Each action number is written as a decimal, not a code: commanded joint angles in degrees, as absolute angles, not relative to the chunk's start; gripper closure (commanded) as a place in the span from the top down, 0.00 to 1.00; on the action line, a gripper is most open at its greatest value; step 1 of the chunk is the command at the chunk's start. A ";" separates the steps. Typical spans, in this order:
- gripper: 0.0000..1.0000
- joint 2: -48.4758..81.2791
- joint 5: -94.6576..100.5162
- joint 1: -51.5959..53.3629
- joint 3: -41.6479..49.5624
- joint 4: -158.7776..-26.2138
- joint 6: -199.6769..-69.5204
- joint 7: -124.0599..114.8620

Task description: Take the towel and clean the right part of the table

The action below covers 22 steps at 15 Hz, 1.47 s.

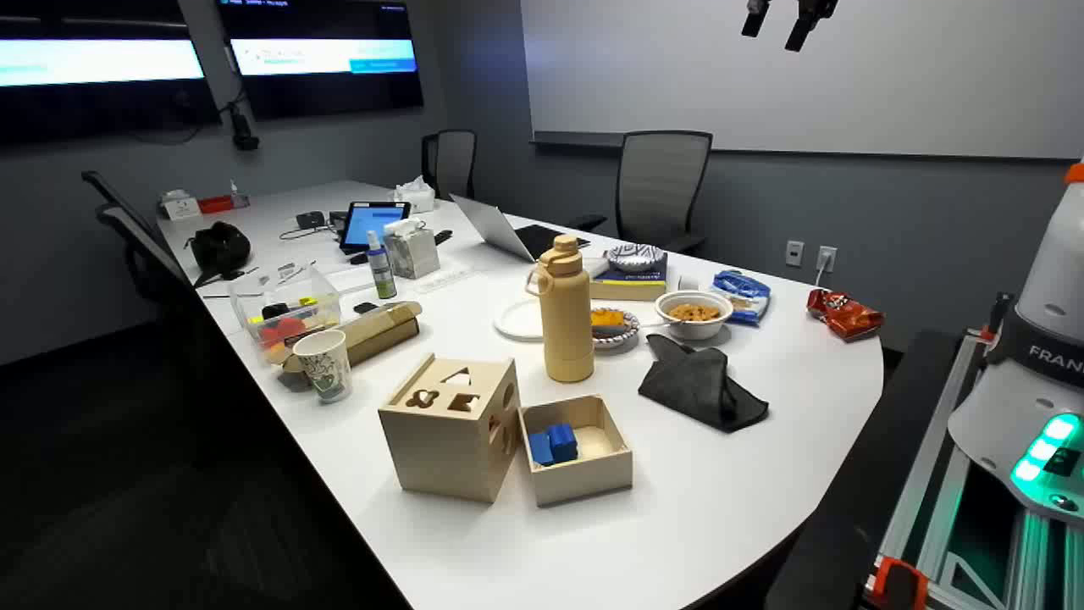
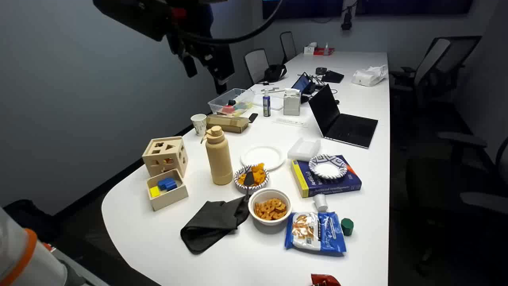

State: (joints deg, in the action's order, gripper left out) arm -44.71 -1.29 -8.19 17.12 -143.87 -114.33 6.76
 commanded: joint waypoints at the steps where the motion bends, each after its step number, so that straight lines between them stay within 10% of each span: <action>1: 1.00 -44.47 -2.02 -9.17 16.37 -143.69 -114.13 7.39; 22: 1.00 -5.20 -7.14 -3.58 -0.63 -151.13 -143.86 -19.23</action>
